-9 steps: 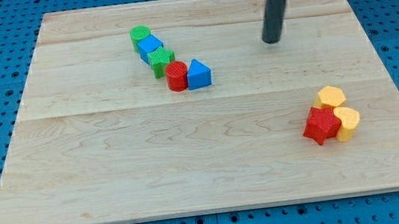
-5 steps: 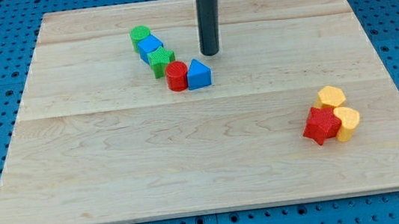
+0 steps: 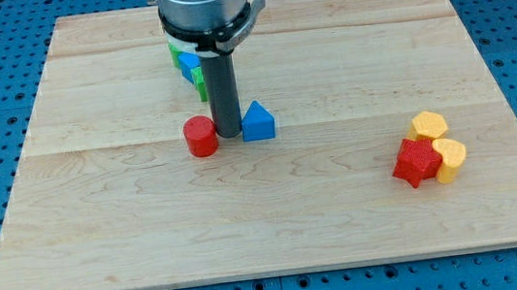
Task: Slide the blue triangle to the center right
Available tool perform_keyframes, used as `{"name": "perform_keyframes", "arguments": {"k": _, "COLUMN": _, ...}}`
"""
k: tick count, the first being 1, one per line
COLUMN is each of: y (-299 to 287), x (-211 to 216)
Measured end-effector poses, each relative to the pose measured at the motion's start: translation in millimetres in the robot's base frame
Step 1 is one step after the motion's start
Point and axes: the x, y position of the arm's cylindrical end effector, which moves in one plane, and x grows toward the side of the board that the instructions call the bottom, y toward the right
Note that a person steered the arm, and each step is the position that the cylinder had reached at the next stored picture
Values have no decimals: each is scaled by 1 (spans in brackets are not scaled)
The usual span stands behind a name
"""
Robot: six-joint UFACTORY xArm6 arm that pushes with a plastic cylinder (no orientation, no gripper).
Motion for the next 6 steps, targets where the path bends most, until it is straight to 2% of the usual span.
{"name": "perform_keyframes", "arguments": {"k": 2, "y": 11, "x": -6}}
{"name": "perform_keyframes", "arguments": {"k": 4, "y": 72, "x": -3}}
{"name": "perform_keyframes", "arguments": {"k": 6, "y": 119, "x": -18}}
